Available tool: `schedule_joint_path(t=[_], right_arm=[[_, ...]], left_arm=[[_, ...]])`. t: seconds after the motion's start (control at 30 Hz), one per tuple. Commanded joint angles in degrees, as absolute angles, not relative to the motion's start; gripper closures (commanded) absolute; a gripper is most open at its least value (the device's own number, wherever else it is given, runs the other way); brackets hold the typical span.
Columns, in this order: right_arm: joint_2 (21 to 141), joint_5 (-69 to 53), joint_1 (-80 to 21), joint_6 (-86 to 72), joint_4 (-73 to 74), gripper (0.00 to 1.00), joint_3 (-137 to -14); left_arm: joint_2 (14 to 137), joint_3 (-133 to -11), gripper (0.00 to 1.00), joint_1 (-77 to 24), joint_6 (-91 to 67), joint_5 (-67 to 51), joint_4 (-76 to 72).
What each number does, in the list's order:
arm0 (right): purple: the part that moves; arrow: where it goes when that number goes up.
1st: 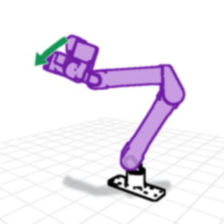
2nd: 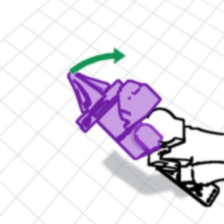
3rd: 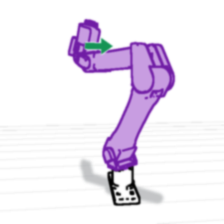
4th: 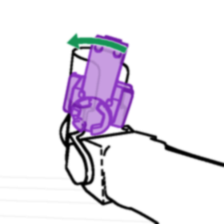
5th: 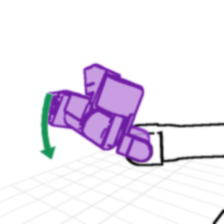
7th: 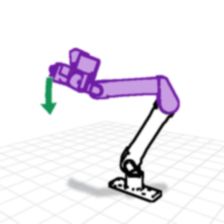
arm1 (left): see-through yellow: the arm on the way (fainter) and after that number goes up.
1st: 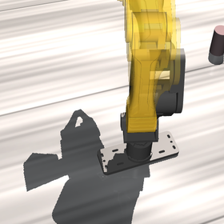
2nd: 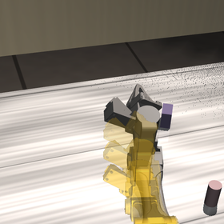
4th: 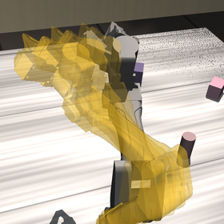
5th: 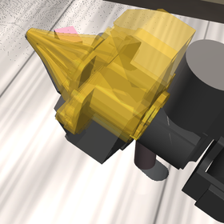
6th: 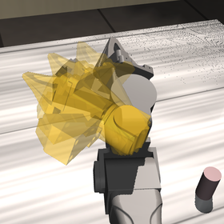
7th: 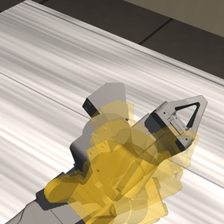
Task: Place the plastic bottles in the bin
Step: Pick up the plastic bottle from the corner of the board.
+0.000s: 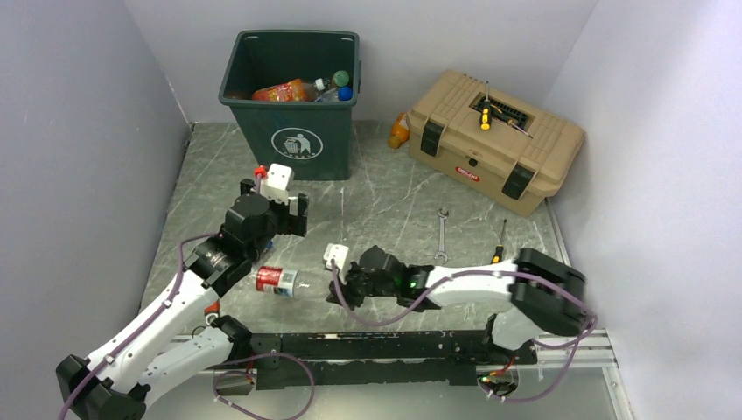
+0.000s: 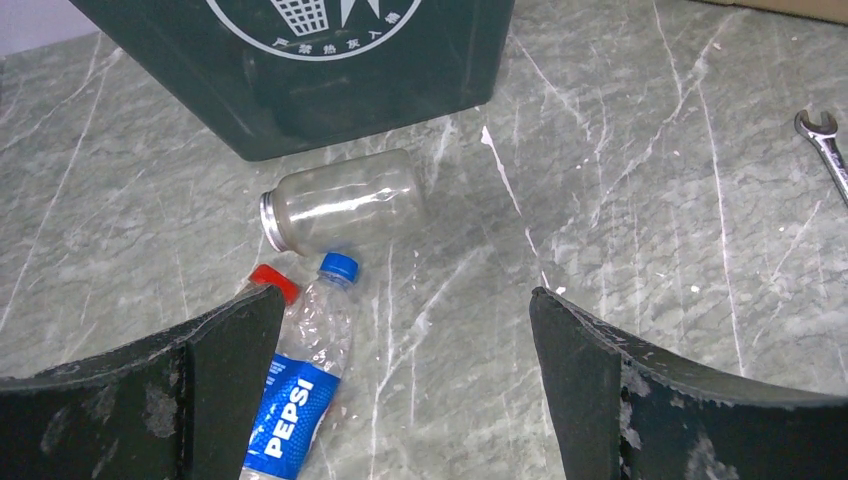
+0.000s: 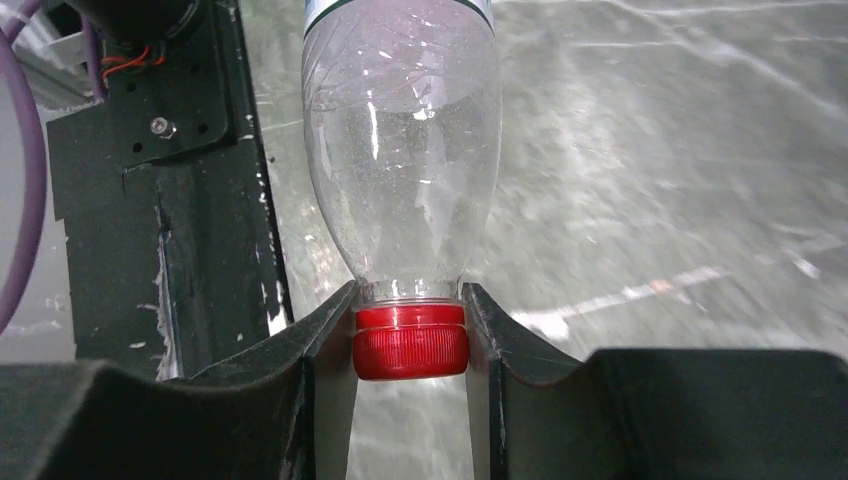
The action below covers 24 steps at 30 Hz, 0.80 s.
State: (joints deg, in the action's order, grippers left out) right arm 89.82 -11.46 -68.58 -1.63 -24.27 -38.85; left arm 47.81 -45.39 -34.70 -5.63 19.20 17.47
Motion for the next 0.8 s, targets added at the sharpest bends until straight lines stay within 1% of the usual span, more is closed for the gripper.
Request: schedule_joint_path(t=[0.0,0.07,0.13,0.17,0.23,0.27,0.33,0.47,0.53,0.6,0.67,0.77], right_arm=[[76.7,0.5,-68.7,-3.3,-5.3,1.0,-39.1],[71.8,4.3,-68.6,-5.2,4.9,1.0,-40.2],[67.0,6.6,-68.9,-8.7,11.5,1.0,-41.0],[65.4,8.0,-68.8,-10.5,14.3,1.0,-42.1],[65.1,13.6,-68.5,-15.2,25.0,1.0,-47.6],[65.4,15.3,-68.2,-17.7,31.8,1.0,-50.3],[65.8,16.8,-68.0,-21.7,39.9,1.0,-55.2],[66.9,16.3,-67.9,-28.1,51.7,1.0,-64.8],[67.5,14.5,-68.0,-29.5,55.4,1.0,-69.6],[67.7,12.6,-68.4,-30.1,58.3,1.0,-72.4],[67.2,13.0,-69.2,-30.4,60.8,1.0,-74.2],[67.2,12.7,-69.6,-29.7,64.3,1.0,-76.2]], left_arm=[[45.3,-47.3,0.01,-34.5,-4.8,20.2,15.1],[43.9,-46.9,0.01,-34.5,-3.7,18.1,14.0],[42.3,-46.3,0.01,-34.5,-1.7,12.1,12.5],[41.7,-46.2,0.01,-34.4,-0.9,8.3,11.7],[41.1,-47.2,0.0,-34.4,2.3,-0.4,11.3],[41.3,-48.1,0.01,-34.4,3.2,-4.4,11.9],[42.2,-50.7,0.01,-34.4,5.0,-14.7,13.7],[46.0,-55.5,0.01,-34.4,9.9,-31.7,18.3],[48.2,-56.1,0.01,-34.5,15.8,-42.4,20.9],[49.7,-55.9,0.01,-34.5,20.1,-49.8,23.8],[50.7,-55.7,0.01,-34.7,23.8,-50.5,25.7],[51.6,-55.1,0.01,-35.0,29.5,-46.4,27.0]])
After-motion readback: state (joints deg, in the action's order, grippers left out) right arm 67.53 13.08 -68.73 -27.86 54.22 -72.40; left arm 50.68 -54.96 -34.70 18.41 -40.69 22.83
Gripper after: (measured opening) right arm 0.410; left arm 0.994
